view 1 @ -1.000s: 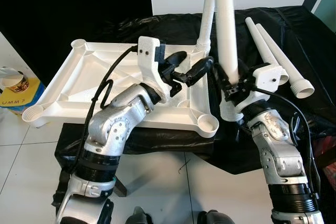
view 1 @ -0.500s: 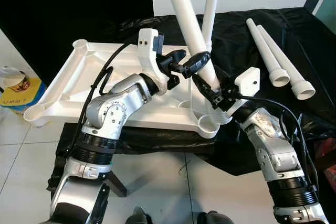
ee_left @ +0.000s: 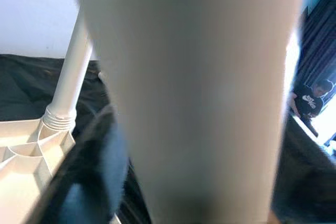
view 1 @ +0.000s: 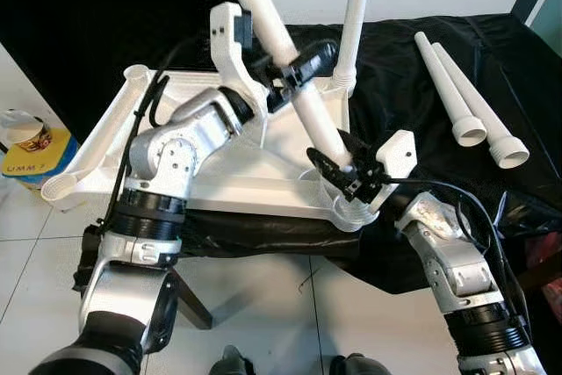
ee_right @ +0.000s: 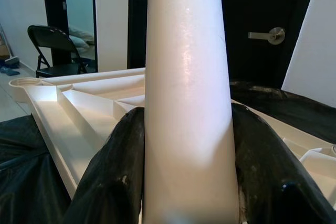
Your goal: Building children table
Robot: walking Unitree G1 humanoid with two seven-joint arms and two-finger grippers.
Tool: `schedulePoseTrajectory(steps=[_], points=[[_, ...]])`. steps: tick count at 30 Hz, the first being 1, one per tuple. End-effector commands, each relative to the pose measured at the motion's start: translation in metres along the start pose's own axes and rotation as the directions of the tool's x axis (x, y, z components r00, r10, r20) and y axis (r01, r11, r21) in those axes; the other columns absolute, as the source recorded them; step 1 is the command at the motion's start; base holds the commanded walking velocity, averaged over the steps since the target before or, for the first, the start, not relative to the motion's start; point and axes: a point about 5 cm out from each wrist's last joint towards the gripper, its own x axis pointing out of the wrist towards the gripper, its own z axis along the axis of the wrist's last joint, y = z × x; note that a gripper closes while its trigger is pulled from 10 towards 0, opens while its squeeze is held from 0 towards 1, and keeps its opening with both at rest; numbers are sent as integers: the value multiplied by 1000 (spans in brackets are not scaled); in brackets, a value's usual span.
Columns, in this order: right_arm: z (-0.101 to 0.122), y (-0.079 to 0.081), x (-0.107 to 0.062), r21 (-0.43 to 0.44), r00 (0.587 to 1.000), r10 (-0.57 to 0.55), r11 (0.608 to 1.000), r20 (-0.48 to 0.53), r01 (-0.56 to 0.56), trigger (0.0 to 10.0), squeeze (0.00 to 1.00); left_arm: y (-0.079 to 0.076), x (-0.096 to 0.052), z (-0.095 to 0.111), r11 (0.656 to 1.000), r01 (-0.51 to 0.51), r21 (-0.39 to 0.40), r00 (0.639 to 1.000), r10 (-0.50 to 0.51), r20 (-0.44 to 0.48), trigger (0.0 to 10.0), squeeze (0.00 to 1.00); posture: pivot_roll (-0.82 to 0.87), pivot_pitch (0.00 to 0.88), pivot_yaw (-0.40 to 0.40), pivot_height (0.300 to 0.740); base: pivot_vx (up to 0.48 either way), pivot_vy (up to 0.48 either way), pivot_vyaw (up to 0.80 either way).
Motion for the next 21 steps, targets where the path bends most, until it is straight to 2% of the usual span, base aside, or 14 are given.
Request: schedulePoseTrajectory(steps=[1, 7, 16, 17, 18, 19, 20, 21], points=[[1, -1, -1, -12, 1000, -7, 1000, 11, 7, 10000, 0, -27, -4, -4, 904, 427, 22, 904, -426, -19, 0, 0, -63, 49, 26, 740, 0, 0, 0], [0, -2, -2, 3, 999, -33, 999, 0, 33, 10000, 0, -34, -2, -7, 890, 454, 25, 891, -454, -23, 0, 0, -72, 43, 34, 740, 0, 0, 0], [-1, -7, -1, -13, 994, -108, 994, -22, 107, 10000, 0, -37, 7, 2, 905, 411, 106, 911, -412, -15, 0, 0, -92, 36, 48, 740, 0, 0, 0], [-1, -8, -1, -6, 993, -115, 993, -23, 115, 10000, 0, -39, 9, 3, 907, 397, 137, 917, -397, -29, 10000, 0, -92, 34, 49, 740, 0, 0, 0], [0, -9, -2, -3, 992, -126, 992, -25, 126, 10000, 596, -40, 12, 5, 912, 374, 170, 927, -374, -32, 10000, 0, -93, 34, 50, 740, 0, 0, 0], [0, -9, -2, -3, 992, -126, 992, -25, 126, 10000, 596, -40, 12, 5, 912, 374, 170, 927, -374, -32, 10000, 0, -93, 34, 50, 740, 0, 0, 0], [0, -10, -2, 1, 991, -134, 991, -23, 135, 10000, 1000, -41, 14, 7, 917, 344, 199, 938, -347, -21, 10000, 0, -96, 30, 51, 740, 0, 0, 0], [0, -11, -2, 3, 990, -140, 990, -21, 140, 10000, 1000, -41, 16, 8, 921, 325, 216, 944, -331, -11, 10000, 0, -96, 30, 51, 740, 0, 0, 0]])
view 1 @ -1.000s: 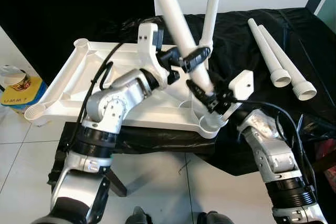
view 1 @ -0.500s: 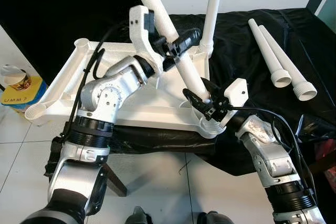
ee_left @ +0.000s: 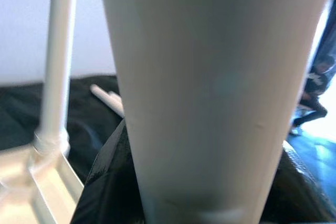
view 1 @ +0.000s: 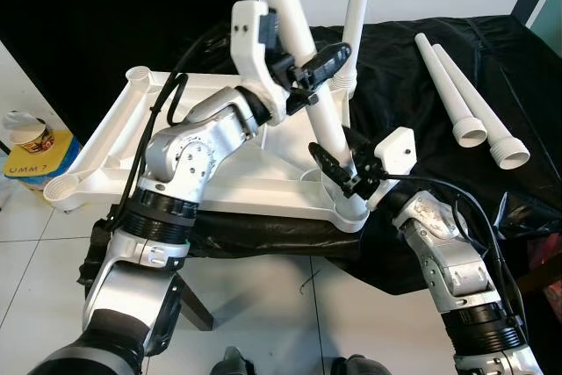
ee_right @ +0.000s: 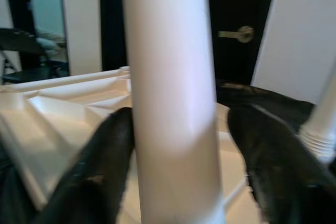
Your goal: Building children table
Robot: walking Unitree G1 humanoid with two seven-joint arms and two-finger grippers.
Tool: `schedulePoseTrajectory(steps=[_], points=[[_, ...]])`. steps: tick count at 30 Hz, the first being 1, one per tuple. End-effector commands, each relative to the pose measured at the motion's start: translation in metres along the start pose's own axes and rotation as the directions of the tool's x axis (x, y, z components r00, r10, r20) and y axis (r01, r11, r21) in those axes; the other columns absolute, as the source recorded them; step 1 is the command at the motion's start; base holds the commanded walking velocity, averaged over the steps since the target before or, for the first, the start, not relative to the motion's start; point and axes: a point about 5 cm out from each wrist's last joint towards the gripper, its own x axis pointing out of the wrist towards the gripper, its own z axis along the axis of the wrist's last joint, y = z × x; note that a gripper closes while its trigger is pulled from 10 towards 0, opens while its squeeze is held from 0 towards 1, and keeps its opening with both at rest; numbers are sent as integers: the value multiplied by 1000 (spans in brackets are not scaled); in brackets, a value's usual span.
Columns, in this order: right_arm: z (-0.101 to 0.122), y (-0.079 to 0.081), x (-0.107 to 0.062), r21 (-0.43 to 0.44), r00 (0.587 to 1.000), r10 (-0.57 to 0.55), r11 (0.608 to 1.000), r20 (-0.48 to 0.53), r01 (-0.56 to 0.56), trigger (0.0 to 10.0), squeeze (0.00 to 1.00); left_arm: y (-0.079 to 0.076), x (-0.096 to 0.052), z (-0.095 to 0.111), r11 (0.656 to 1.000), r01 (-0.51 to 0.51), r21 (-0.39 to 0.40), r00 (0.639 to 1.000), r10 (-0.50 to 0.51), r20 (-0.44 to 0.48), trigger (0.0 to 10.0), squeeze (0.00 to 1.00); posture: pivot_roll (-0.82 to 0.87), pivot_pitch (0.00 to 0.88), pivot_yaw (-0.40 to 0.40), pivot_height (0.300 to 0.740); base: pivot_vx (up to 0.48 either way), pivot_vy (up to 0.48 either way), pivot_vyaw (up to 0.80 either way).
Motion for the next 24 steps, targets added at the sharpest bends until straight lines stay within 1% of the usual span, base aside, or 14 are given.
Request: schedulePoseTrajectory(steps=[1, 4, 5, 6, 8, 9, 12, 13, 15, 17, 19, 21, 23, 24], points=[[-1, -1, 0, 13, 1000, -15, 1000, -5, 15, 10000, 1000, -18, 3, 9, 962, 264, 66, 964, -266, 22, 10000, 0, -96, 30, 51, 740, 0, 0, 0], [1, -3, 0, -12, 999, -37, 999, -2, 37, 10000, 1000, -16, 6, 16, 973, 207, 104, 976, -213, 45, 10000, 0, -98, 28, 45, 740, 0, 0, 0], [1, -3, 0, -12, 999, -37, 999, -2, 37, 10000, 1000, -16, 6, 16, 973, 207, 104, 976, -213, 45, 10000, 0, -98, 28, 45, 740, 0, 0, 0], [1, -6, 2, -32, 998, -62, 998, -9, 62, 10000, 875, -14, 9, 19, 979, 165, 120, 984, -172, 50, 10000, 0, -96, 26, 40, 740, 0, 0, 0], [1, -8, 3, -43, 997, -75, 996, -16, 74, 10000, 875, -14, 11, 21, 981, 149, 123, 986, -156, 54, 10000, 0, -96, 24, 39, 740, 0, 0, 0], [0, -10, 5, -61, 995, -93, 994, -33, 91, 10000, 0, -15, 12, 22, 980, 125, 152, 990, -134, 53, 10000, 0, -96, 22, 37, 740, 0, 0, 0], [-1, -14, 9, -109, 989, -136, 986, -66, 128, 10000, 0, -19, 16, 22, 969, 80, 235, 994, -95, 56, 10000, 0, -93, 18, 32, 740, 0, 0, 0], [-1, -14, 9, -109, 989, -136, 986, -66, 128, 10000, 0, -19, 16, 22, 969, 80, 235, 994, -95, 56, 10000, 0, -93, 18, 32, 740, 0, 0, 0], [-2, -15, 10, -119, 985, -154, 982, -76, 145, 10000, 0, -21, 18, 21, 962, 62, 265, 995, -82, 64, 10000, 0, -93, 17, 29, 740, 0, 0, 0], [-3, -16, 12, -127, 983, -165, 980, -86, 153, 10000, 0, -24, 21, 20, 959, 48, 279, 995, -70, 68, 10000, 0, -92, 17, 23, 740, 0, 0, 0], [-3, -16, 12, -127, 983, -165, 980, -86, 153, 10000, 0, -24, 21, 20, 959, 48, 279, 995, -70, 68, 10000, 0, -92, 17, 23, 740, 0, 0, 0], [-5, -16, 15, -149, 979, -177, 975, -96, 162, 10000, 0, -34, 27, 16, 956, 36, 291, 995, -61, 80, 10000, 0, -87, 16, 22, 740, 0, 0, 0], [-5, -16, 15, -149, 979, -177, 975, -96, 162, 10000, 0, -34, 27, 16, 956, 36, 291, 995, -61, 80, 10000, 0, -87, 16, 22, 740, 0, 0, 0], [-6, -14, 18, -164, 981, -167, 975, -103, 149, 10000, 0, -41, 30, 14, 956, 35, 292, 994, -63, 88, 10000, 0, -87, 15, 24, 740, 0, 0, 0]])
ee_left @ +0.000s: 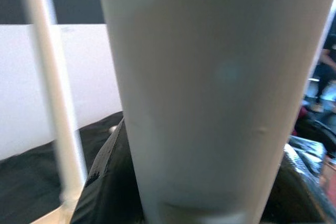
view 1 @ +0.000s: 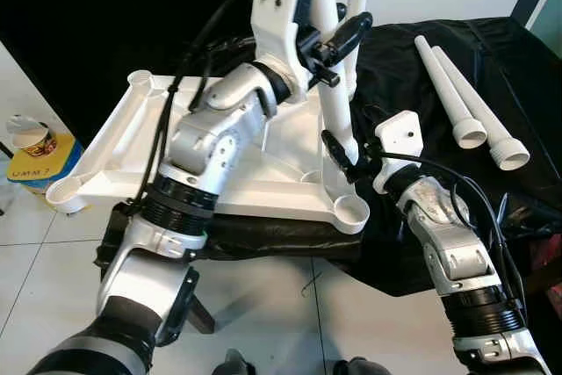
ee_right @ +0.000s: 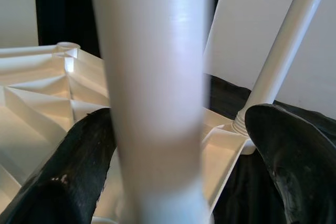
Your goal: Building children table
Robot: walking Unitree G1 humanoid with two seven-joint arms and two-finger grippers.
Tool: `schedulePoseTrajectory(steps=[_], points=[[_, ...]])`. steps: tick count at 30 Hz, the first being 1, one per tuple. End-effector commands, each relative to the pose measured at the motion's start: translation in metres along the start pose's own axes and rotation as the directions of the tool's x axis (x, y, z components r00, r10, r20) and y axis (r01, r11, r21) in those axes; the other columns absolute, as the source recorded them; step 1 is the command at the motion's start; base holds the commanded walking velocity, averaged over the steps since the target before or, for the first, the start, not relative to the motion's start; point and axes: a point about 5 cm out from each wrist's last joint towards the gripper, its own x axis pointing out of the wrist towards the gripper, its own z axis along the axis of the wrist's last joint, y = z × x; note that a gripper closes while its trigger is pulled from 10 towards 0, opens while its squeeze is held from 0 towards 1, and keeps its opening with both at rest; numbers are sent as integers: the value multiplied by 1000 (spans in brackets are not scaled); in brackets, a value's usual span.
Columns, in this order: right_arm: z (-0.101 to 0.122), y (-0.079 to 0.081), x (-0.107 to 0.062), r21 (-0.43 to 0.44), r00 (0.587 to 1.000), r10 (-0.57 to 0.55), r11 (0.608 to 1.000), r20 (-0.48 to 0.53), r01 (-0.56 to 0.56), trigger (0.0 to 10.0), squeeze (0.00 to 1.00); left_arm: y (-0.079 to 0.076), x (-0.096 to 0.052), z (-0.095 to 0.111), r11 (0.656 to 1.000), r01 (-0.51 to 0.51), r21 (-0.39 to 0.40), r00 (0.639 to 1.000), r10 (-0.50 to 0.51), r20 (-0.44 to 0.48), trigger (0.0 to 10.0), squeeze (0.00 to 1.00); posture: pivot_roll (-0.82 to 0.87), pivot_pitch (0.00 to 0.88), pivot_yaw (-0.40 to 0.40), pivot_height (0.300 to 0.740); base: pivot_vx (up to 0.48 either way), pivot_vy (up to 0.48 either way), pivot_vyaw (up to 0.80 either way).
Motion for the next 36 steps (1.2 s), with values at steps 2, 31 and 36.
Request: schedulePoseTrajectory(steps=[2, 31, 36], points=[[-2, 5, 5, -33, 1000, 19, 999, -10, -19, 10000, 0, -15, 8, 11, 999, 10, 39, 999, -12, 53, 10000, 0, -85, 15, 23, 740, 0, 0, 0], [-10, 6, 18, -61, 997, -44, 997, -61, 40, 0, 0, -34, 19, 13, 998, 25, 61, 996, -30, 90, 10000, 0, -68, 24, 29, 740, 0, 0, 0], [-12, 6, 19, -39, 995, -70, 997, -68, 68, 0, 0, -34, 19, 14, 998, 20, 62, 995, -26, 94, 10000, 0, -60, 27, 32, 740, 0, 0, 0]])
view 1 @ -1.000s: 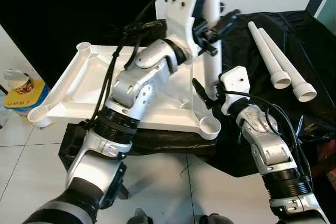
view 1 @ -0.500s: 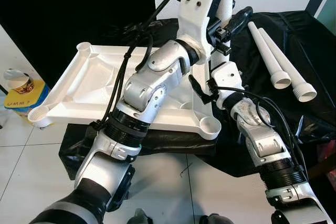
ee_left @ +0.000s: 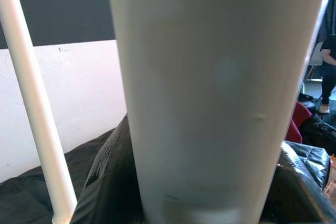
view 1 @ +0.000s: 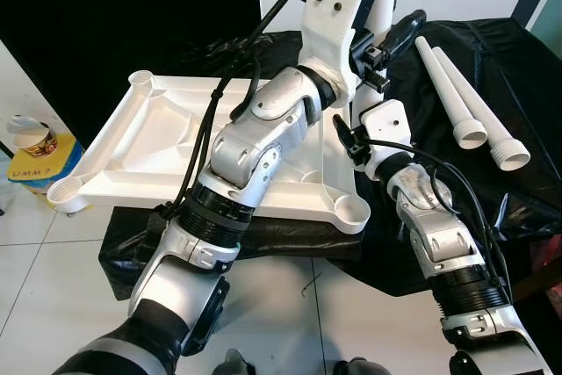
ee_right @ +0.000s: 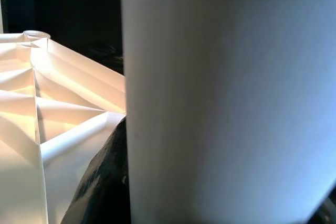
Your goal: Building children table
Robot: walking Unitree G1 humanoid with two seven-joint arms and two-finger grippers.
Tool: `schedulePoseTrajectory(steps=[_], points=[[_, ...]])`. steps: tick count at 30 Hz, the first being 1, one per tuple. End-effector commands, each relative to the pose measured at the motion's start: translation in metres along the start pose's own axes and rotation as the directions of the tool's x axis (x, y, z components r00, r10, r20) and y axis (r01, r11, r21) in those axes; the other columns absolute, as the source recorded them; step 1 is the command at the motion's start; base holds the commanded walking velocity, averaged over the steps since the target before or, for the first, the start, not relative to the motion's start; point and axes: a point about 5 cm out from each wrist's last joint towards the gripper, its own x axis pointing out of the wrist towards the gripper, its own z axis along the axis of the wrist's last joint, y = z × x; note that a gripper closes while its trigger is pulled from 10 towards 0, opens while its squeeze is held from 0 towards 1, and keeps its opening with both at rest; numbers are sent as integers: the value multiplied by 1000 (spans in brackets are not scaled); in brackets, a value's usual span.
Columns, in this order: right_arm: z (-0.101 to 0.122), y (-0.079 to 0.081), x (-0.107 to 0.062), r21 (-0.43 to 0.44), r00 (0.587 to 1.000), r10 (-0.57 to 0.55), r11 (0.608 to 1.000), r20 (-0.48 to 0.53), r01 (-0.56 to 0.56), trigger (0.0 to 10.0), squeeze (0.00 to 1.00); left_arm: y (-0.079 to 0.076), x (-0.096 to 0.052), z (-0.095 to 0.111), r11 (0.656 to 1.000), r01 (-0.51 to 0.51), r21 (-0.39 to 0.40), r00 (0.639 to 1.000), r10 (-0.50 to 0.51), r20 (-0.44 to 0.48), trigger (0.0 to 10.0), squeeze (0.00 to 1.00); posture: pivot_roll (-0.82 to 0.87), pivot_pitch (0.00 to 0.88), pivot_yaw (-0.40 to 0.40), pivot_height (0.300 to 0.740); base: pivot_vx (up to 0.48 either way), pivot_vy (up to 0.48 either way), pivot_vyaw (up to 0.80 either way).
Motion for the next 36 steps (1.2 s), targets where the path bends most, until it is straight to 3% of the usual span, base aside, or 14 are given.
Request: schedulePoseTrajectory(steps=[1, 2, 3, 4, 5, 7, 8, 15, 16, 29, 31, 33, 36], points=[[-10, 5, 0, 29, 998, -9, 1000, -57, 11, 0, 0, -6, 3, 12, 1000, 25, 19, 999, -26, 48, 10000, 0, -58, 27, 32, 740, 0, 0, 0], [-10, 5, 0, 29, 998, -9, 1000, -57, 11, 0, 0, -6, 3, 12, 1000, 25, 19, 999, -26, 48, 10000, 0, -58, 27, 32, 740, 0, 0, 0], [-11, 4, 1, 36, 998, -28, 999, -64, 30, 4078, 0, -7, 3, 12, 1000, 26, 13, 998, -27, 49, 10000, 0, -57, 28, 32, 740, 0, 0, 0], [-11, 3, 1, 39, 997, -40, 998, -68, 42, 4078, 0, -7, 3, 12, 1000, 28, 9, 998, -28, 49, 10000, 0, -56, 28, 32, 740, 0, 0, 0], [-11, 2, 2, 42, 996, -53, 998, -71, 56, 10000, 0, -7, 3, 11, 999, 36, -15, 998, -35, 53, 10000, 286, -53, 29, 33, 740, 0, 0, 0], [-12, 2, 2, 44, 995, -61, 997, -73, 64, 10000, 0, -8, 3, 11, 999, 41, -31, 998, -40, 56, 10000, 286, -53, 29, 33, 740, 0, 0, 0], [-12, 2, 3, 47, 995, -70, 996, -75, 74, 10000, 0, -8, 2, 12, 997, 50, -51, 997, -47, 63, 10000, 1000, -52, 29, 33, 740, 0, 0, 0], [-12, 1, 4, 65, 992, -97, 993, -79, 103, 10000, 0, -8, 0, 12, 997, 49, -59, 997, -45, 67, 10000, 1000, -49, 30, 35, 740, 0, 0, 0], [-12, -2, 4, 77, 989, -119, 989, -82, 126, 10000, 0, -4, -1, 12, 998, 26, -49, 998, -23, 61, 10000, 0, -50, 27, 37, 740, 0, 0, 0], [-15, -22, 6, 180, 958, -256, 944, -131, 277, 10000, 0, 17, -16, 4, 993, -106, -44, 993, 108, 47, 10000, 0, -47, 31, 31, 740, 0, 0, 0], [-15, -22, 6, 180, 958, -256, 944, -131, 277, 10000, 0, 17, -16, 4, 993, -106, -44, 993, 108, 47, 10000, 0, -47, 31, 31, 740, 0, 0, 0], [-15, -17, 6, 246, 970, -205, 941, -132, 232, 10000, 0, 18, -22, 1, 992, -119, -49, 992, 121, 44, 10000, 0, -42, 34, 26, 740, 0, 0, 0], [-14, -13, 5, 277, 975, -183, 937, -129, 213, 10000, 0, 19, -26, -2, 991, -124, -56, 991, 127, 42, 10000, 0, -39, 36, 23, 740, 0, 0, 0]])
